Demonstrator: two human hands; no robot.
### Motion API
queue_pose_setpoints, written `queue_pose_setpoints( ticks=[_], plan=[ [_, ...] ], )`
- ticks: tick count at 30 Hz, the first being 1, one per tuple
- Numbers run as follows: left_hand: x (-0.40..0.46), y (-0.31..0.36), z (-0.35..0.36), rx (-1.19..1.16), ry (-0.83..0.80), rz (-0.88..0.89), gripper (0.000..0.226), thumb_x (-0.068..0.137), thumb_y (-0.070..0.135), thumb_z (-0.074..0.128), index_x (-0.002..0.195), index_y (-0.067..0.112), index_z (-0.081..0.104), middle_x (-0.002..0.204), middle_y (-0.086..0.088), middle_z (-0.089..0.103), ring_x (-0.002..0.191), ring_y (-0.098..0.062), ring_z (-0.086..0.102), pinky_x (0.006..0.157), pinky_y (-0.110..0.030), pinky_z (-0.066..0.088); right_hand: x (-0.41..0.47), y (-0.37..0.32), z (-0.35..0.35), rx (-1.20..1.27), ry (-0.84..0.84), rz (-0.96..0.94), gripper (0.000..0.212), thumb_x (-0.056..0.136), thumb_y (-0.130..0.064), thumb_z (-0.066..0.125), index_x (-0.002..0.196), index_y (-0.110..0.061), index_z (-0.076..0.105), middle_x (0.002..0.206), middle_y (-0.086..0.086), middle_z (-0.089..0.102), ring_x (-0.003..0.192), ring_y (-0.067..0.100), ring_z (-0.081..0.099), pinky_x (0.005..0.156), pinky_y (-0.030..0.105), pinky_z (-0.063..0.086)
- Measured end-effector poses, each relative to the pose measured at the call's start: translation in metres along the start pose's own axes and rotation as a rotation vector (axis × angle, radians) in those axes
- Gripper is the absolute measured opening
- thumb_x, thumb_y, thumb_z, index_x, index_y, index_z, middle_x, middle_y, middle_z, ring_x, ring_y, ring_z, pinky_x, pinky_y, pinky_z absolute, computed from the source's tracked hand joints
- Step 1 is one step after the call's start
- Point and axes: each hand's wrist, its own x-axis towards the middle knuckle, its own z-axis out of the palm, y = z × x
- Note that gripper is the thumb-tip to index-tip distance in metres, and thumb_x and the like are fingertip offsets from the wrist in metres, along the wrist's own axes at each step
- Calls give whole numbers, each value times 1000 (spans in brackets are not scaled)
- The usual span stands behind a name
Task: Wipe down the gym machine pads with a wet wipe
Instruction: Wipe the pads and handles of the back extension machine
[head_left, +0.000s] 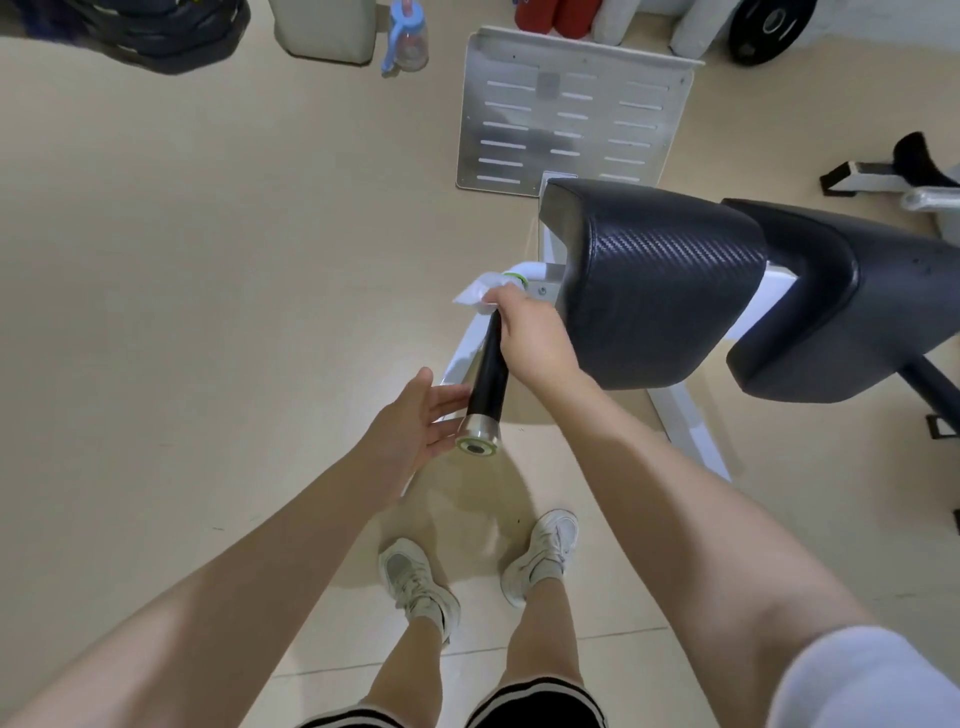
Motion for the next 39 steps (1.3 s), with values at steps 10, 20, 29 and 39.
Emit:
queue_pose_setpoints(
  ticks=[10,20,29,39],
  plan=[
    [-1,5,-9,26,200,64,34,100,29,29,95,17,60,97,0,63,89,-16,58,91,-32,42,-74,-12,-15,41,-348,-145,29,92,-5,40,108,-14,63,105,6,66,95,23,61,85,32,48],
    [-3,-7,3,377,57,192,25,91,15,53,111,27,63,103,9,66,81,-3,61,79,-21,48,-60,-4,4,488,160,457,32,96,-9,33,111,-7,61,106,14,64,97,27,56,73,23,39],
    [-10,-1,10,431,-21,201,15,86,18,53,100,16,58,89,-8,48,82,-19,44,71,-27,37,-110,-3,8,420,79,168,27,93,-4,44,108,-3,66,92,18,68,70,11,54,65,7,37],
    [-39,24,44,676,292,260,33,92,4,42,119,11,58,119,-1,56,101,-12,49,85,-20,32,-150,16,-51,718,25,219,30,98,-7,34,99,-13,63,86,10,67,74,24,59,64,18,44]
  ],
)
